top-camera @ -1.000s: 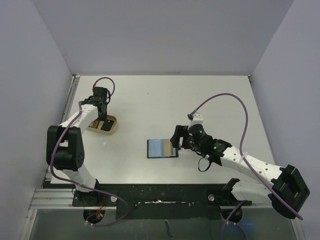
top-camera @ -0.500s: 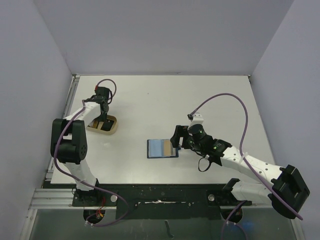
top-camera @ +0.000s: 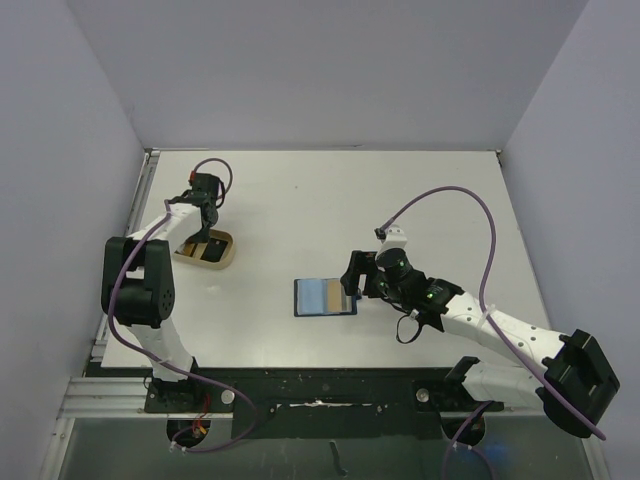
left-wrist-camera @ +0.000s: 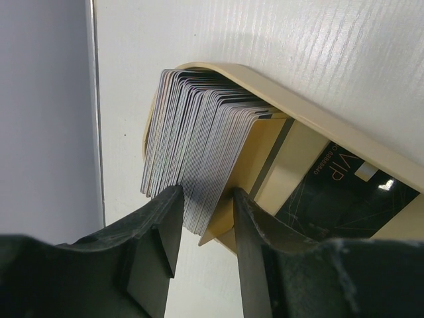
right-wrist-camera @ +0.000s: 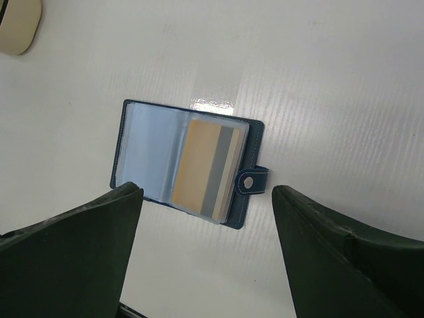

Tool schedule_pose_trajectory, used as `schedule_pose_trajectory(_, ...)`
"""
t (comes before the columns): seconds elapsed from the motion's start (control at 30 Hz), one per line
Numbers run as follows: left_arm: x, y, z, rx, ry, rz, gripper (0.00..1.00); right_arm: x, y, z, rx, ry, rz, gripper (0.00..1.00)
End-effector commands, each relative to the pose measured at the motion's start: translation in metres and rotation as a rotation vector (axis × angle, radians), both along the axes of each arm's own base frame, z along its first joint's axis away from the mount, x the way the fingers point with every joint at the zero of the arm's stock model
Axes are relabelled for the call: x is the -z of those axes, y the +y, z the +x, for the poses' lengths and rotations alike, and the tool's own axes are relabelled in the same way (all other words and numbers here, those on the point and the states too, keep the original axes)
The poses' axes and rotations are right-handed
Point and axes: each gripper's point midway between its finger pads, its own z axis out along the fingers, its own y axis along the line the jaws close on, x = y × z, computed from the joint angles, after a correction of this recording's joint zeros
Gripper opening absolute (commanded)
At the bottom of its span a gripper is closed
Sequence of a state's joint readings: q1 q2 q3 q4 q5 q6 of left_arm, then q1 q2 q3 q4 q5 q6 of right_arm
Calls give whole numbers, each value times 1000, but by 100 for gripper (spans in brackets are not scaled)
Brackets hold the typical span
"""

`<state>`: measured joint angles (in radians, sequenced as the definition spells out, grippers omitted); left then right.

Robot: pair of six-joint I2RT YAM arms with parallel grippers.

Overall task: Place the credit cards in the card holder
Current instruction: Pick up the credit card from the storage box.

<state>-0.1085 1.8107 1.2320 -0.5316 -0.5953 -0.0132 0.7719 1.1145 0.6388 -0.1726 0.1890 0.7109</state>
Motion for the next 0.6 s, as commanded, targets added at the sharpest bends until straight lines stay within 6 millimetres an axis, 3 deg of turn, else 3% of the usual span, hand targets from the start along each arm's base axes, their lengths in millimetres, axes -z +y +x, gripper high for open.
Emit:
schedule_pose_trajectory(0.0, -27, 6, 15, -15, -72, 26, 33, -16, 3, 6, -3, -52, 38, 81)
schedule_pose_trajectory(0.57, -29, 3, 15, -10, -72, 20, 22, -13, 4, 5, -5, -45, 43, 81)
